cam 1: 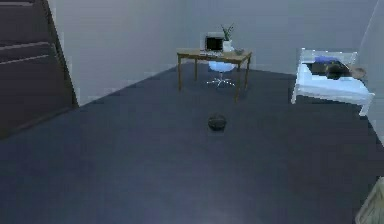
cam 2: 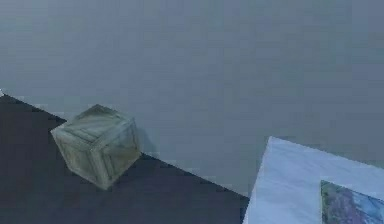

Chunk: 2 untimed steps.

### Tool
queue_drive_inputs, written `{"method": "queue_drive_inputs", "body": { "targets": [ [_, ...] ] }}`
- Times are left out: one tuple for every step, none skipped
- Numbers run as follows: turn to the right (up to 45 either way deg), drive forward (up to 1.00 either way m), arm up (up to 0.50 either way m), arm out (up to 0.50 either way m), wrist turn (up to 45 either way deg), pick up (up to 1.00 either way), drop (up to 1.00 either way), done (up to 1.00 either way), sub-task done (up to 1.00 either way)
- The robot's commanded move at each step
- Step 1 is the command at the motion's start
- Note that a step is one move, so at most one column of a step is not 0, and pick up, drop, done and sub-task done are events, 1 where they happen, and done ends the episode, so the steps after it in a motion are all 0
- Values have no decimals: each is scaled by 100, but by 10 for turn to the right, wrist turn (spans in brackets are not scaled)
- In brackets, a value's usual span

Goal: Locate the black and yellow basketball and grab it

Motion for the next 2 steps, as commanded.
{"method": "queue_drive_inputs", "body": {
  "targets": [
    [0, 20, 0, 0, 0, 0, 0, 0, 0],
    [300, 0, 0, 0, 0, 0, 0, 0, 0]
  ]
}}
